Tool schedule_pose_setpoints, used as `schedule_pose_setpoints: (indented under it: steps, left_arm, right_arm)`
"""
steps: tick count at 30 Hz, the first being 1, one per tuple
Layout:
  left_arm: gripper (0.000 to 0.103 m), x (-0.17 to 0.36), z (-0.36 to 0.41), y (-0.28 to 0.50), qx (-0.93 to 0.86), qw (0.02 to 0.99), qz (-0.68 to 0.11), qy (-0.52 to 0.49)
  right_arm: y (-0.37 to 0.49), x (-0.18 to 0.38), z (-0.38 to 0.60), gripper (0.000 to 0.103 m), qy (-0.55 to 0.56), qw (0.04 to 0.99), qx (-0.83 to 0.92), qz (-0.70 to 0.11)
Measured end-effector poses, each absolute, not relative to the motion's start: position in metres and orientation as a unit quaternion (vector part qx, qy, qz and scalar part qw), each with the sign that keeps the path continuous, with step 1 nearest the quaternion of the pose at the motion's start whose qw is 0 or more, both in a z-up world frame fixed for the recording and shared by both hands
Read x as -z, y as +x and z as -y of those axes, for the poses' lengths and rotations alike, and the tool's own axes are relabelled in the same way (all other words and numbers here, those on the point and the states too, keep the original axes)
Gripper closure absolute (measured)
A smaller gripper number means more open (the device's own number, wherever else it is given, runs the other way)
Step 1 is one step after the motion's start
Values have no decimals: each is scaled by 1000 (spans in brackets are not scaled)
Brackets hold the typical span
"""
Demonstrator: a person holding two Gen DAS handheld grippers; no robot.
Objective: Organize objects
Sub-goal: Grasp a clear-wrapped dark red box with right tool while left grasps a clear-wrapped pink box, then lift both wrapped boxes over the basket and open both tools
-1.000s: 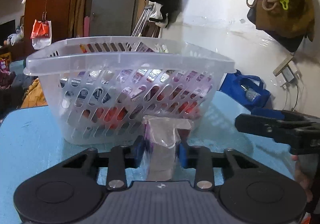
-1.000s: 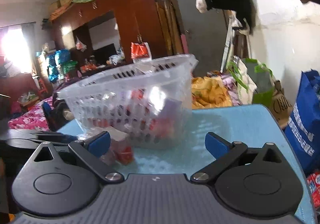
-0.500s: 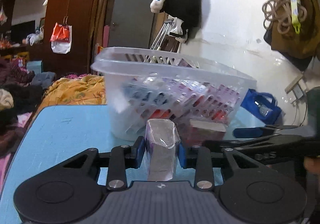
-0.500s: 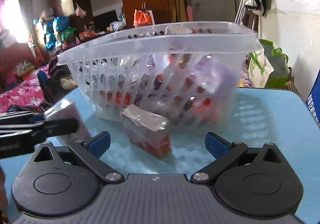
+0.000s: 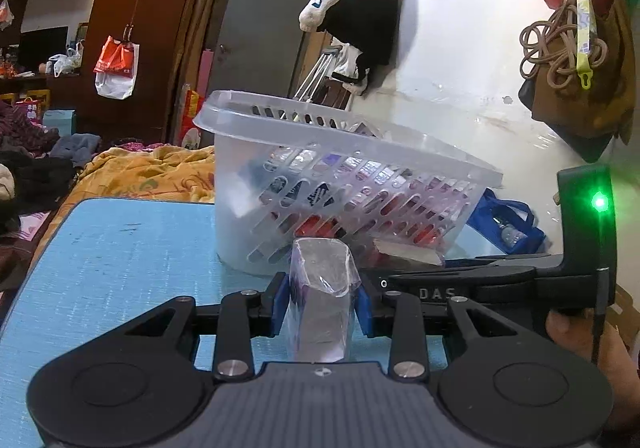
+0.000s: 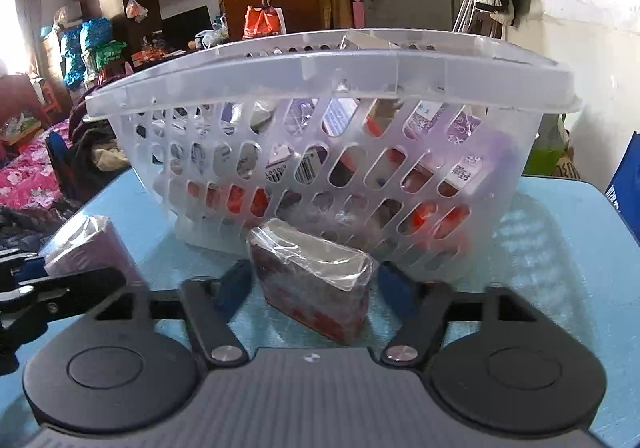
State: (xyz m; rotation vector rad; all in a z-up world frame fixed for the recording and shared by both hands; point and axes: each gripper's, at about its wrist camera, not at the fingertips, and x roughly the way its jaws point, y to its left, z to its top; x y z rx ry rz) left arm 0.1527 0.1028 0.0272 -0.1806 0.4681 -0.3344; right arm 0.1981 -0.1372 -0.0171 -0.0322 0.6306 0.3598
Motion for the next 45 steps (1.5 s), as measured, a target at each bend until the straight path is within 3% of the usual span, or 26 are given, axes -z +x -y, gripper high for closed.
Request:
schedule_pose_setpoints:
  steps: [33,45]
  left_arm:
    - [64,-28,-92,123,178,964,-165,-107]
    - [64,-113,-88,163,205,964,-121,-116]
  right_arm:
    - [134,-5,221,43,39,945,-255,-200]
    - [161,-85,199,43,5,955,-255,-149]
